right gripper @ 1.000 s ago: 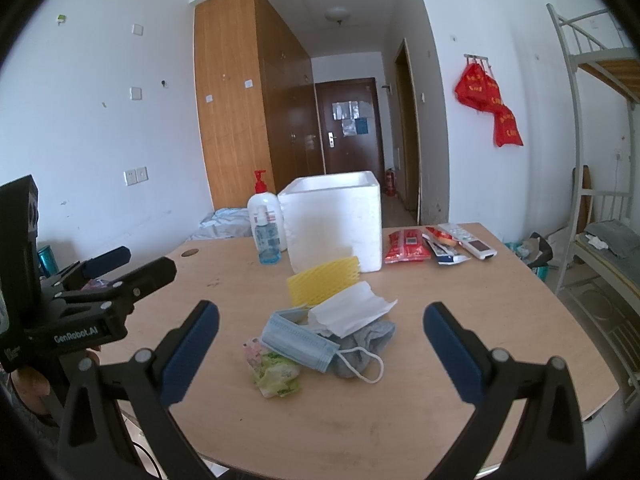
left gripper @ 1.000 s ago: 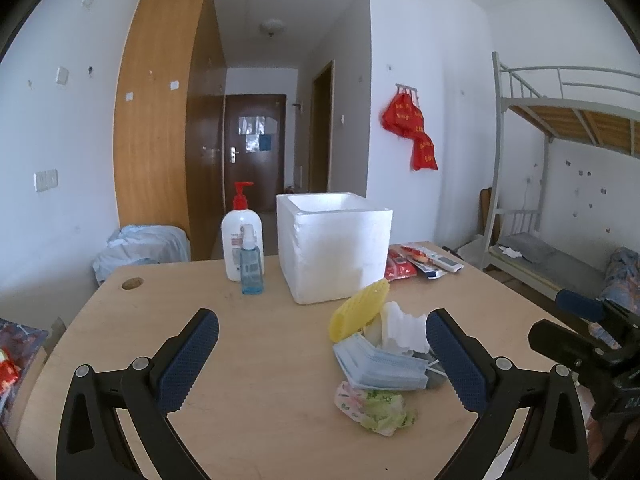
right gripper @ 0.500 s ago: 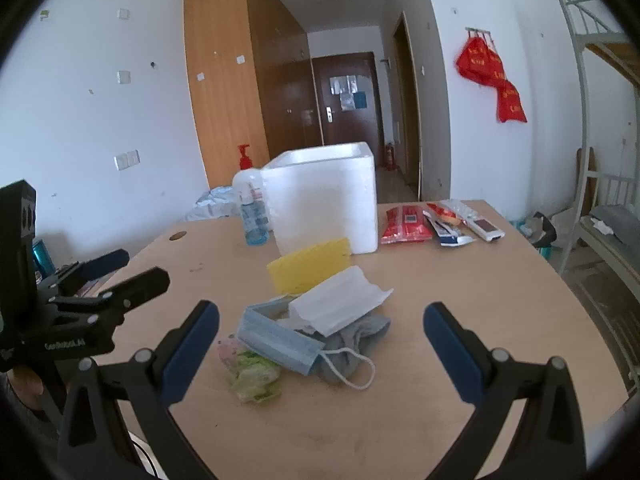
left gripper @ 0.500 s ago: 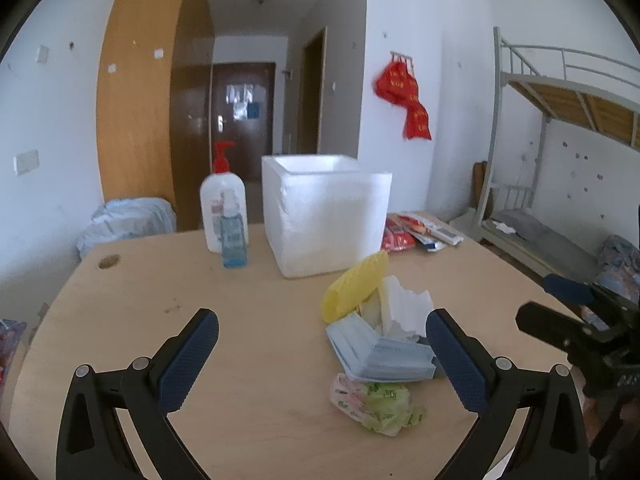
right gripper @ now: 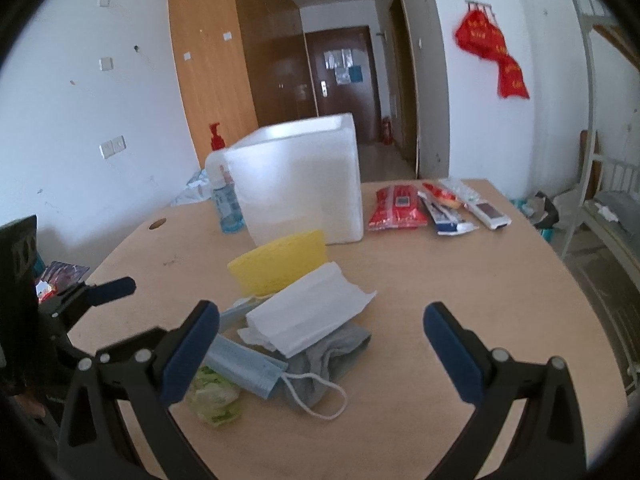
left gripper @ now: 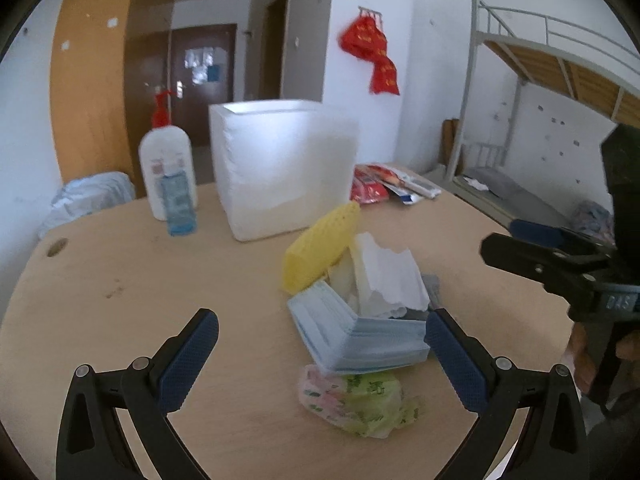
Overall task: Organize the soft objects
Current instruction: 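Grasp the blue face masks with the left gripper while the right gripper grasps the white tissue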
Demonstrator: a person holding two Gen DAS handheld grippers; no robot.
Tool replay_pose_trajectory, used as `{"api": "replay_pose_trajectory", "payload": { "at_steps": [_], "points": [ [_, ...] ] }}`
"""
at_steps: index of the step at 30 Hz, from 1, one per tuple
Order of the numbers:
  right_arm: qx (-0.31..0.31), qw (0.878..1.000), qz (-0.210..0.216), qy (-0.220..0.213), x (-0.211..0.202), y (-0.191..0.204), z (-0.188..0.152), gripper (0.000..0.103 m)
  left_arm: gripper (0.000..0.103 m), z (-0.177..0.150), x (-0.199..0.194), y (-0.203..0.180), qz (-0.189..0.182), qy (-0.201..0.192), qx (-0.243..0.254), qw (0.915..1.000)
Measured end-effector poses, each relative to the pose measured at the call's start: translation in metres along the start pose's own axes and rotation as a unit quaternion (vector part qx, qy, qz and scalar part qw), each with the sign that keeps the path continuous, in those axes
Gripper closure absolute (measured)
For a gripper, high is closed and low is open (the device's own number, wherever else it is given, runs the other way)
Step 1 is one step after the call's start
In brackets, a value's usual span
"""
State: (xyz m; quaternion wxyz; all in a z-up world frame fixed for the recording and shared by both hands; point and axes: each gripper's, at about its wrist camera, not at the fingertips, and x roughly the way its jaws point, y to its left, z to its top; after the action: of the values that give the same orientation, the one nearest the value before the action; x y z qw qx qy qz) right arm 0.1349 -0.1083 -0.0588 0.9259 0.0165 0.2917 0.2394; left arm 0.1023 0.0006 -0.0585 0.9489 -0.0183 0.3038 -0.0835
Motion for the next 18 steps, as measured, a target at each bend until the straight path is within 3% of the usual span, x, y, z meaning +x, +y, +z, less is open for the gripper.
{"api": "replay_pose_trajectory", "payload": {
  "at_steps": [5,11,14,17,18],
  "points": [
    [0.017,0.999,0.026,0.042,0.024,-0.011,0.0,0.0,0.003,0.0,0.022,0.0,-0.027,0.028,-0.002,0.9993],
    [0.03,0.996,0.047,0.072,0.044,-0.018,0.003,0.0,0.021,-0.002,0.04,-0.001,-0.048,0.059,-0.003,0.9971],
    [0.034,0.995,0.054,0.079,0.051,-0.021,0.006,0.0,0.023,-0.003,0.043,0.0,-0.049,0.058,-0.005,0.9971],
    [0.033,0.994,0.054,0.085,0.058,-0.021,0.008,0.0,0.04,-0.007,0.05,0.002,-0.048,0.07,-0.015,0.9963],
    [0.033,0.994,0.054,0.089,0.06,-0.021,0.008,0.0,0.041,-0.008,0.053,0.002,-0.054,0.077,-0.017,0.9954]
  ]
}}
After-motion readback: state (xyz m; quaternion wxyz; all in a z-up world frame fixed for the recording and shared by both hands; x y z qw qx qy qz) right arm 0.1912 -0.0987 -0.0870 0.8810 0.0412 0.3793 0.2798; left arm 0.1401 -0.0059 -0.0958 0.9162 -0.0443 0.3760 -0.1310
